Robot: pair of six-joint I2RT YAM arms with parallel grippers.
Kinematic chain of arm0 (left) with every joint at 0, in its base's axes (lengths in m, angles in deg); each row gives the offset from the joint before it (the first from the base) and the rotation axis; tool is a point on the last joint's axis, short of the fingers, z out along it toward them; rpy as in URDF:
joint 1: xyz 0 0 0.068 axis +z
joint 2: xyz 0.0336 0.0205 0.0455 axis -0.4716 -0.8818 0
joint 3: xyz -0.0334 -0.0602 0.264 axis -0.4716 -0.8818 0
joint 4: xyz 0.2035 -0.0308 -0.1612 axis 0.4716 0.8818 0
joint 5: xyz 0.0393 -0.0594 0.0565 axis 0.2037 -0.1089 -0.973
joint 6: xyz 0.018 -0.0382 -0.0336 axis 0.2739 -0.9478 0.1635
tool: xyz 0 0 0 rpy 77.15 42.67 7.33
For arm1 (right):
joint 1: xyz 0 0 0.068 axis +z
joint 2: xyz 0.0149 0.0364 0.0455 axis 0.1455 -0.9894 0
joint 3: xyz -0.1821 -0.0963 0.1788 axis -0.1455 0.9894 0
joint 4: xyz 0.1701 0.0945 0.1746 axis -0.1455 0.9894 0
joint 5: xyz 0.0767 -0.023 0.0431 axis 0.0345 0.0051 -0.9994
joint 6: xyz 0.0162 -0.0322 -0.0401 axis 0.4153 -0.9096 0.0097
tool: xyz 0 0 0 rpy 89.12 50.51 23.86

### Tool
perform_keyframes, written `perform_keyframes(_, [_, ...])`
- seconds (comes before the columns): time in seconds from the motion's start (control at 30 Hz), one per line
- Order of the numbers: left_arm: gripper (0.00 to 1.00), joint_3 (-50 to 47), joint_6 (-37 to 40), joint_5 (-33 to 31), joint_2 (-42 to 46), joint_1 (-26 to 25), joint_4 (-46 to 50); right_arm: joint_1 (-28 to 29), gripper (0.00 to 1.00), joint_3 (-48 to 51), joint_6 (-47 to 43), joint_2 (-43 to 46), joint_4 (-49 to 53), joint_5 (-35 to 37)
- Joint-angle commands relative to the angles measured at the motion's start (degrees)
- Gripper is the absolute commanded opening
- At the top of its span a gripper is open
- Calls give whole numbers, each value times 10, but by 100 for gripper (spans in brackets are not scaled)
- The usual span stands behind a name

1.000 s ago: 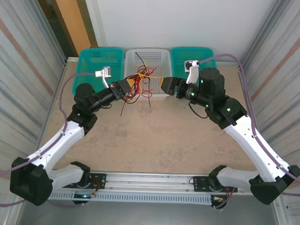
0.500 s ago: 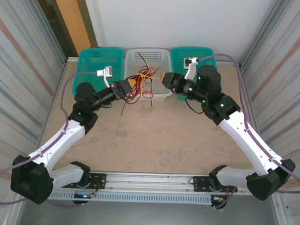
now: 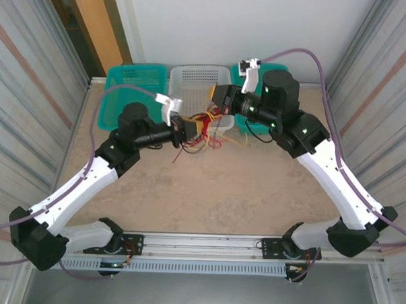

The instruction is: Untangle the cables

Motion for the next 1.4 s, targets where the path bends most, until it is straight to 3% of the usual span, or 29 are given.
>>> perform_keyframes(0.0, [0, 33, 158, 27, 7, -55, 71, 1, 0, -115, -73, -55, 85, 20])
perform_keyframes(0.1, [0, 18, 183, 68, 30, -73, 44, -9, 0, -207, -102, -110, 155, 21])
perform_keyframes(0.17, [0, 7, 186, 99, 53, -71, 20, -46, 0, -242, -102, -138, 186, -9])
perform_keyframes(0.3, [0, 28, 198, 180, 76, -70, 26, -182, 0, -243, -49, -180, 187, -232])
perform_keyframes(0.37, [0, 37, 183, 209, 86, -70, 11, -215, 0, -227, -36, -199, 181, -314])
perform_keyframes(0.43, [0, 30, 127, 228, 96, -63, -67, -222, 0, -192, -36, -201, 165, -354])
perform_keyframes(0.53, [0, 31, 62, 222, 99, -54, -164, -221, 0, -44, 22, -157, 25, -384])
perform_keyframes(0.63, [0, 31, -10, 208, 91, -41, -270, -233, 0, 125, 134, -102, -177, -407])
perform_keyframes(0.73, [0, 29, -15, 136, 85, -34, -310, -231, 0, 216, 190, -70, -269, -404])
perform_keyframes(0.87, [0, 6, 69, -61, 101, -20, -246, -226, 0, 330, 236, 4, -344, -362])
perform_keyframes(0.97, [0, -34, 48, -121, 97, 23, -267, -223, 0, 400, 266, 72, -369, -316])
perform_keyframes(1.13, [0, -106, -41, -95, 87, 108, -334, -216, 0, 429, 238, 202, -277, -232])
perform_keyframes(1.37, [0, -129, -11, -72, 91, 116, -288, -205, 0, 346, 198, 281, -141, -203])
